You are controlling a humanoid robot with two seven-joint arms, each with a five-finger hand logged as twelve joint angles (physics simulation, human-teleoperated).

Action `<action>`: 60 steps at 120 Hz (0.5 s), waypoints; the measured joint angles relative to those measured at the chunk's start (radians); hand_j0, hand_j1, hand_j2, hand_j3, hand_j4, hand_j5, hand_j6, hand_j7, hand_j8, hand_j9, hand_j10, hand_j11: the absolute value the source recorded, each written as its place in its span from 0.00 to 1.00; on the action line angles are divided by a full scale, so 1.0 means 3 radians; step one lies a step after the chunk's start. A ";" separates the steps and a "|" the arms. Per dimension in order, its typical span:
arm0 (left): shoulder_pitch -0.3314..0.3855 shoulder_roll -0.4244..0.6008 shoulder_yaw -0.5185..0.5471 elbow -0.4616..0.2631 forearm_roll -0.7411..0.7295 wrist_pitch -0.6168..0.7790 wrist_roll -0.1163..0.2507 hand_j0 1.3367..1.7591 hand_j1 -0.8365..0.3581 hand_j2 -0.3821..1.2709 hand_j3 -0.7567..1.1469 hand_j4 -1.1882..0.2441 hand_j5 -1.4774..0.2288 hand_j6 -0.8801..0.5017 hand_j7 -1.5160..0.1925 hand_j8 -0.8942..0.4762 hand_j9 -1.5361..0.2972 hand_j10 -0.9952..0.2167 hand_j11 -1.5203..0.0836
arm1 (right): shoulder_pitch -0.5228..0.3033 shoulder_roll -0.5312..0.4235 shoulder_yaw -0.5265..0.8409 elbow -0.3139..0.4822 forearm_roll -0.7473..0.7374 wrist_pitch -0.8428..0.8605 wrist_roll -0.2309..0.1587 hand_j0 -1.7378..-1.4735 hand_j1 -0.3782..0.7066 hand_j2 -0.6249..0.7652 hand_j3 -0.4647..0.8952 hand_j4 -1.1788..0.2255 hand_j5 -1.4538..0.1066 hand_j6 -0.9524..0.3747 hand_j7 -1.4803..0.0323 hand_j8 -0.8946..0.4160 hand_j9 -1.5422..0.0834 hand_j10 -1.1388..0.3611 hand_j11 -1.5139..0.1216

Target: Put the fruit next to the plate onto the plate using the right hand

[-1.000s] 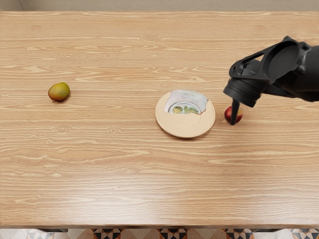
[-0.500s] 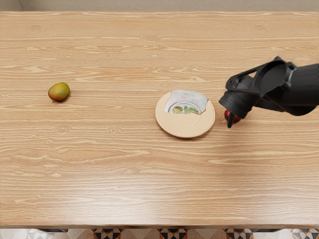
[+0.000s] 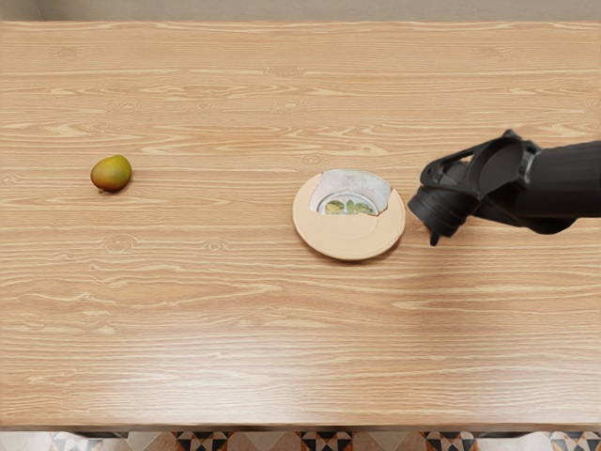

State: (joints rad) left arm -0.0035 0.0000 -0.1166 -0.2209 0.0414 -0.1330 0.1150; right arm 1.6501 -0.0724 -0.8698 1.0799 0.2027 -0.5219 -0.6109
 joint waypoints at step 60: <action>0.0001 0.0000 0.0000 0.0000 0.0000 0.0001 0.0000 0.76 0.99 0.23 0.40 0.83 0.87 0.64 0.89 0.65 0.84 0.82 0.95 | -0.0148 -0.0165 0.0378 -0.0019 -0.0017 0.0010 -0.0007 0.32 0.60 0.38 0.34 0.43 0.49 0.39 0.50 0.41 0.51 0.40 0.48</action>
State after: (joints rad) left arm -0.0031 0.0000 -0.1167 -0.2209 0.0414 -0.1327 0.1151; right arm 1.6058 -0.1218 -0.7564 1.0742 0.1974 -0.5189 -0.6129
